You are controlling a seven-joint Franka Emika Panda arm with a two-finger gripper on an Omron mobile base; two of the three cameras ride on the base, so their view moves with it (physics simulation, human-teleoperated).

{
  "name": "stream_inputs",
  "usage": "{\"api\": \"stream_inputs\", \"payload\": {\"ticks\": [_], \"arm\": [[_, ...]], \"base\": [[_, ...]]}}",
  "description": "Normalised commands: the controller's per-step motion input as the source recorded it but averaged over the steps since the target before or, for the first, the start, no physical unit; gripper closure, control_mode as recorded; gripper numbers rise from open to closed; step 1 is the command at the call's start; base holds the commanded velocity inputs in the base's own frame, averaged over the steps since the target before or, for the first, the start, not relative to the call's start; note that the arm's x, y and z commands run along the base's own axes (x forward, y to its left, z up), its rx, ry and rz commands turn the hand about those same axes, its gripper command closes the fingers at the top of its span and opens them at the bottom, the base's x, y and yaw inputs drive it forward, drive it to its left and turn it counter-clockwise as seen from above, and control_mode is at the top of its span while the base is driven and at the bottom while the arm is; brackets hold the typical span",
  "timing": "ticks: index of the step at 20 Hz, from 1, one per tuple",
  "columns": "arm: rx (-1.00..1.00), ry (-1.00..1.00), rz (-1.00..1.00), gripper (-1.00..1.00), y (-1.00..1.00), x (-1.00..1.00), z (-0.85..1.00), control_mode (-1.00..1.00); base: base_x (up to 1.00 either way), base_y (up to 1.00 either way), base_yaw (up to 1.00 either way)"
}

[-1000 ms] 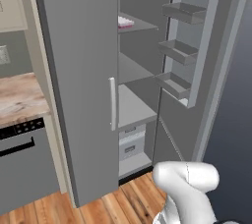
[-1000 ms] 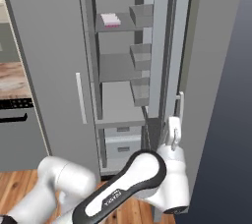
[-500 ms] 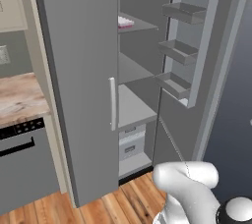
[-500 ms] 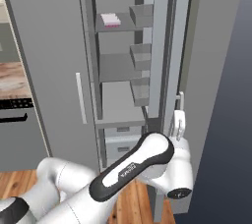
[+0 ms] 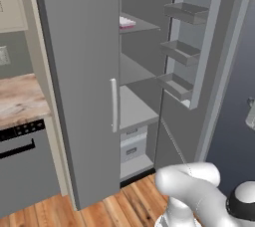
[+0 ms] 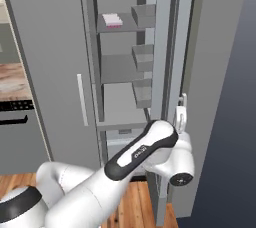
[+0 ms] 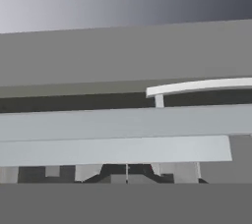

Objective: The ice cube tray has been filled with water. Take the tray and place it in the freezer to make ice. Close the freezer door after placing the tray.

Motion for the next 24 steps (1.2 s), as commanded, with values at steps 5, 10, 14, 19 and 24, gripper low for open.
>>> {"api": "stream_inputs", "payload": {"ticks": [5,10,14,19,24], "arm": [[0.02,0.0,0.13,1.0,-0.36,0.39,-0.3,-1.0],[0.0,0.0,0.13,1.0,-0.21,0.43,-0.2,-1.0],[0.0,0.02,0.1,1.0,-0.08,0.36,-0.12,-1.0],[0.0,0.0,0.05,1.0,-0.06,0.34,-0.06,-1.0],[0.0,0.0,0.02,1.0,-0.01,0.27,-0.07,-1.0]], "base": [[0.0,0.0,0.0],[0.0,0.0,0.0],[0.0,0.0,0.0],[0.0,0.0,0.0],[0.0,0.0,0.0]]}}
